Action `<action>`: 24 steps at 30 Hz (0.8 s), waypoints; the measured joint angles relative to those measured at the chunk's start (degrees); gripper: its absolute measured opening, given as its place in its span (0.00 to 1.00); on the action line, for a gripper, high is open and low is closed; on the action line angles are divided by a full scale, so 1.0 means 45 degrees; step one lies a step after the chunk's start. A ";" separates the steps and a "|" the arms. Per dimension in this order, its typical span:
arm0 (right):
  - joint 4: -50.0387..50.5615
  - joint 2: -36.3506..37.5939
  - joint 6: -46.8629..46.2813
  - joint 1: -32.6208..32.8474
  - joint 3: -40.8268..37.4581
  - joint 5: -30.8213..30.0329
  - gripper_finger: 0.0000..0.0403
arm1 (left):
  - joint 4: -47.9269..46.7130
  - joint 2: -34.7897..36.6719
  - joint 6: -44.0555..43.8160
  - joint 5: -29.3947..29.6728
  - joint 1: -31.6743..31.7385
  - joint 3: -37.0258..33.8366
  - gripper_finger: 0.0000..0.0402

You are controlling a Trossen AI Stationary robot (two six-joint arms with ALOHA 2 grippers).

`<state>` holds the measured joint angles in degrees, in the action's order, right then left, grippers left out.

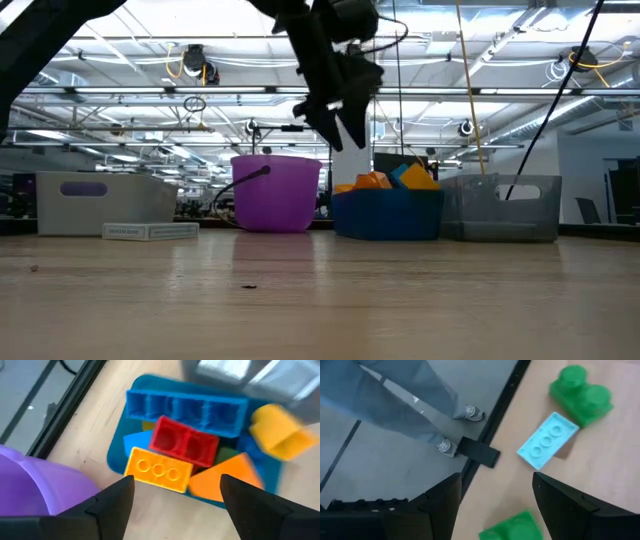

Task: Pick & Place Toys
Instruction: Put the green game piece into the blue bin

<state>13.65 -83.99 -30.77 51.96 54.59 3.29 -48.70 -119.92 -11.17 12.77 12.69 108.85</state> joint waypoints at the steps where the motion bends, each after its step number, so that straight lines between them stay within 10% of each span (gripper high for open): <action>1: -0.0079 -0.0063 0.0039 0.0103 0.0000 0.0003 0.59 | -0.0183 0.0000 -0.0127 -0.0168 -0.0029 0.0253 0.76; 10: -0.0073 -0.0660 0.0026 0.0590 0.0000 0.0266 0.59 | -0.0327 0.0019 -0.1685 -0.1653 -0.0731 0.2254 0.73; 24: 0.1306 -0.0690 -0.6746 0.0555 0.0000 -0.0083 0.64 | 0.1081 0.0029 -0.1990 -0.1126 -0.2280 0.2810 0.69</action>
<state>19.53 -87.09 -61.13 54.46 54.59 2.92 -43.84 -119.79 -20.13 7.70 2.43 121.49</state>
